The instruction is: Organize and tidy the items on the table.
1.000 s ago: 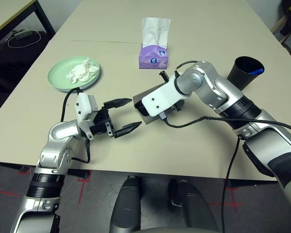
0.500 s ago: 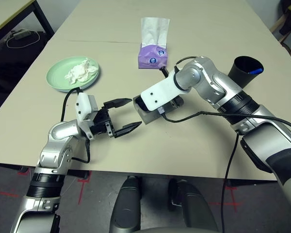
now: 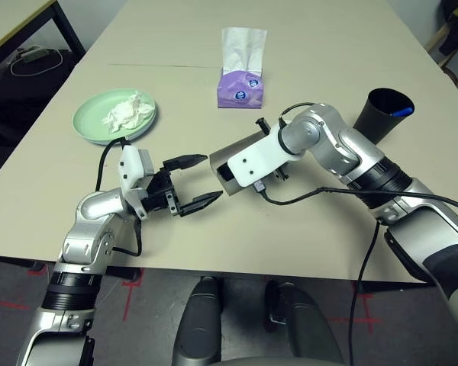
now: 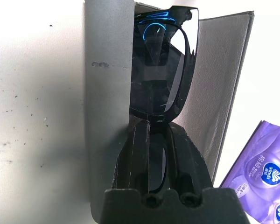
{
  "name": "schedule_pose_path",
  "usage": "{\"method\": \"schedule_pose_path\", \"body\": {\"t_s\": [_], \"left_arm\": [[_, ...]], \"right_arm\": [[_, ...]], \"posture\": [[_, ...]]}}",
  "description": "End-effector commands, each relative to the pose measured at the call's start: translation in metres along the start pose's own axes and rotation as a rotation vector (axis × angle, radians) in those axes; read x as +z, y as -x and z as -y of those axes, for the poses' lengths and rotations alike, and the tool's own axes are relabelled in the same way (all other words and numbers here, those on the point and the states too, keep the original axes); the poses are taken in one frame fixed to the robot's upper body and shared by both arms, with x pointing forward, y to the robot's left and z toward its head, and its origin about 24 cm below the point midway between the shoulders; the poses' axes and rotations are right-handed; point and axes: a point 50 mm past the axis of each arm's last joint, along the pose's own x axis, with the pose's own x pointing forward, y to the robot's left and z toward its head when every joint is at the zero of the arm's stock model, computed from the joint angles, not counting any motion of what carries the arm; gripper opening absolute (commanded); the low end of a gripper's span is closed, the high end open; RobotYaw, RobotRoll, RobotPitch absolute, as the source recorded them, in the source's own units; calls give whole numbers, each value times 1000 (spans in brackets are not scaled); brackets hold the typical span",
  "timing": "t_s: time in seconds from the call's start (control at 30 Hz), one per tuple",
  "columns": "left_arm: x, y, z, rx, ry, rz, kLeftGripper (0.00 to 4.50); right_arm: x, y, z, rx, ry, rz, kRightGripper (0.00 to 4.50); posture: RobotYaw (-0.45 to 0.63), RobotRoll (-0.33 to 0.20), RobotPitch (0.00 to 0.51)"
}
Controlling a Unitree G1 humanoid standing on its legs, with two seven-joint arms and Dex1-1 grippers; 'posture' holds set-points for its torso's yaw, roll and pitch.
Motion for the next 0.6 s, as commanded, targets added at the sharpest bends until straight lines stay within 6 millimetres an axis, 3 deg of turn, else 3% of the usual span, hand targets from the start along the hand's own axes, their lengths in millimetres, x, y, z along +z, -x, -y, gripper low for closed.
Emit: {"method": "schedule_pose_path", "body": {"t_s": [0.03,0.4,0.6], "left_arm": [[-2,1,-1,-4,-4,-13,4500],[-5,-1,-8,-8,-8,-14,4500],[-5,-1,-16,-28,-13,-24,4500]], "right_arm": [[-2,-1,-5,29,-5,2,368],[-10,20,9,-58,-63,-11,4471],[-19,44,13,-130,-121,21,4471]], "posture": [[240,0,148],[195,0,136],[159,0,129]]}}
